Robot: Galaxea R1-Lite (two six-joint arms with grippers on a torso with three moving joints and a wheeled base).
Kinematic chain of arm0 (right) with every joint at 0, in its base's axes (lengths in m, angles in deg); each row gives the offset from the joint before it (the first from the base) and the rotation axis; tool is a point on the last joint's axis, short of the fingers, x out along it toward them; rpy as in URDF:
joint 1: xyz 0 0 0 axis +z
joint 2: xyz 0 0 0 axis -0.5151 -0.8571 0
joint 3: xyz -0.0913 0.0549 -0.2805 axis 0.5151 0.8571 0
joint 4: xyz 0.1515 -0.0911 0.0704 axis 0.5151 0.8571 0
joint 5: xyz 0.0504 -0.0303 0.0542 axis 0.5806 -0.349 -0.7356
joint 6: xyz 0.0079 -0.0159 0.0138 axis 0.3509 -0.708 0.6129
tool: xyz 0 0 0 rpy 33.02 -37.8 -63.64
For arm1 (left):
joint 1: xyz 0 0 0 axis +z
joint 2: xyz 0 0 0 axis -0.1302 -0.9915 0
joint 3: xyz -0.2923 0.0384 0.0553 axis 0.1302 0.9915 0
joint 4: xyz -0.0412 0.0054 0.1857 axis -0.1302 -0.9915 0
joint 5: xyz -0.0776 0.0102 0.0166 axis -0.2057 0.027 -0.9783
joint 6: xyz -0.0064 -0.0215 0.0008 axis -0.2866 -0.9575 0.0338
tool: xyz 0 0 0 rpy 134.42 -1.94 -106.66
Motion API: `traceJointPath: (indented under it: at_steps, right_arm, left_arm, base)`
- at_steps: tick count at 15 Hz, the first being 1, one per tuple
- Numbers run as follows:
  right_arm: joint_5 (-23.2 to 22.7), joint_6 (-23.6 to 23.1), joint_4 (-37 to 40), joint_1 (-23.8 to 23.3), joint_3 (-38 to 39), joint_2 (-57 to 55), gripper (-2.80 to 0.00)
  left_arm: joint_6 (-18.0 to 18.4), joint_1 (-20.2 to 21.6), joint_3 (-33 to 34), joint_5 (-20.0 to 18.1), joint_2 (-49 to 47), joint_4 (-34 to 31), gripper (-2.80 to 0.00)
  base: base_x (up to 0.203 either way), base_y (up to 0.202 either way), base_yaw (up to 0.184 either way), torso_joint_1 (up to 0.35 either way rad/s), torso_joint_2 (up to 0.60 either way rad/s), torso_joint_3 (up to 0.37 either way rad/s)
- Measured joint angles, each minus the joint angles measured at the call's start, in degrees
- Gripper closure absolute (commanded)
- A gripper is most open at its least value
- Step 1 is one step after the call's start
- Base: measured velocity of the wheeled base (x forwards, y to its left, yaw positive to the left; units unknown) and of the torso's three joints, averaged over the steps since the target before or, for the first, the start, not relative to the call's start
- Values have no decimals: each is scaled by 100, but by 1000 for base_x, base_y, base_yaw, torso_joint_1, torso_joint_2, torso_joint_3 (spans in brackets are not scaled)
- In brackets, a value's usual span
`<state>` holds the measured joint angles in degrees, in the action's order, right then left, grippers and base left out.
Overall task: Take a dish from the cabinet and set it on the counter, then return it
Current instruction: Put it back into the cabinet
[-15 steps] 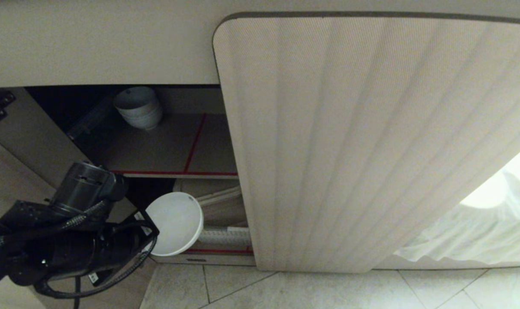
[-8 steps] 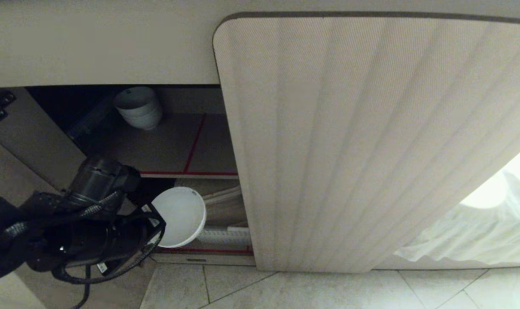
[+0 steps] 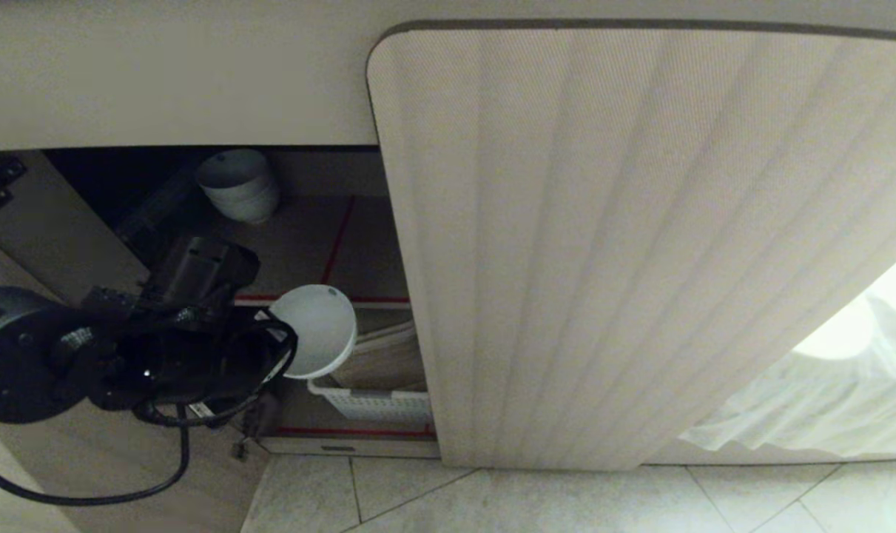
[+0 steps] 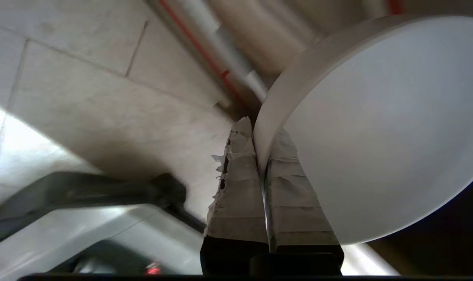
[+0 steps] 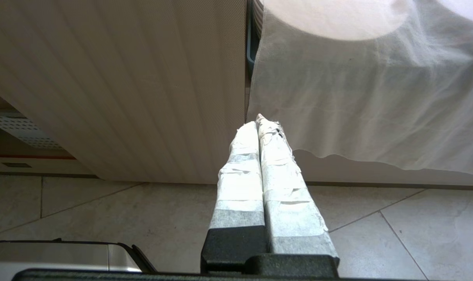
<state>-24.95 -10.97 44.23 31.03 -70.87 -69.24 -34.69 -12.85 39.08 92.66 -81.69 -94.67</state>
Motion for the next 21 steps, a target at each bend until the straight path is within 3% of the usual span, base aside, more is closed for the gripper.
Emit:
traceJointPath:
  at_steps: [9,14,18,21]
  right_arm:
    - [0,-2,0,0,0,0,0]
    - [2,0,0,0,0,0,0]
    - [2,0,0,0,0,0,0]
    - [-2,0,0,2,0,0,0]
  left_arm:
    - [-268,513,-285,-68,-232,45,0]
    - [-270,827,-573,-446,-329,-51,0]
    - [-269,948,-897,-823,-406,-689,0]
    - [-268,992,-996,-913,-488,-706,0]
  base:
    - [0,0,0,0,0,0]
    - [0,0,0,0,0,0]
    - [0,0,0,0,0,0]
    - [0,0,0,0,0,0]
